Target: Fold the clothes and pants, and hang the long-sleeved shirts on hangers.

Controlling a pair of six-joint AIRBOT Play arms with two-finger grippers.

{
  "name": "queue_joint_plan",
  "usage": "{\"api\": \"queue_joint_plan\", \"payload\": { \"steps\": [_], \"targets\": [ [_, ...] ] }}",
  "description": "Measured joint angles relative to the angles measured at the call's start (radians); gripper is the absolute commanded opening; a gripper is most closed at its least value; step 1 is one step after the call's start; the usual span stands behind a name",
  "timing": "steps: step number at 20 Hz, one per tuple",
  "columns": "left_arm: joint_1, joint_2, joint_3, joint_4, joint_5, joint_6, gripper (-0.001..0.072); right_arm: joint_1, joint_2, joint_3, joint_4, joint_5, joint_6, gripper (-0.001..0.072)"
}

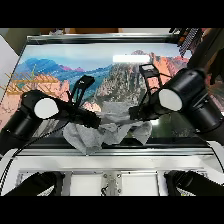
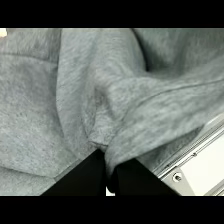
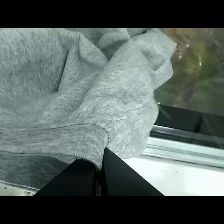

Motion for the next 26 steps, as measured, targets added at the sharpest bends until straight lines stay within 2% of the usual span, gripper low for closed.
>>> {"api": "queue_joint_plan", "payload": {
  "steps": [6, 14, 15, 16, 17, 22, 26],
  "targets": [
    [0.014, -0.068, -0.028, -0.072, 0.022, 0.032, 0.0012, 0.007, 0.0, -0.068, 0.004, -0.079, 0.024, 0.0025],
    [0.016, -0.08, -0.032, -0.091, 0.034, 0.052, 0.0013, 0.007, 0.0, -0.078, 0.003, -0.097, 0.028, 0.0025],
    [0.016, -0.081, -0.032, -0.092, 0.035, 0.053, 0.0178, 0.007, 0.0, -0.078, 0.003, -0.098, 0.027, 0.0025],
    [0.016, -0.081, -0.032, -0.093, 0.036, 0.053, 0.0507, 0.007, 0.0, -0.078, 0.003, -0.099, 0.028, 0.0025],
    [0.016, -0.081, -0.032, -0.093, 0.035, 0.053, 0.0688, 0.007, 0.0, -0.078, 0.003, -0.1, 0.028, 0.0024],
    [0.026, -0.082, 0.0, -0.094, 0.032, 0.056, 0.069, 0.007, 0.0, -0.078, 0.003, -0.1, 0.028, 0.0025],
    [0.091, -0.082, 0.095, -0.094, 0.016, 0.056, 0.069, 0.007, 0.0, -0.078, 0.003, -0.1, 0.028, 0.0025]
  ]
}}
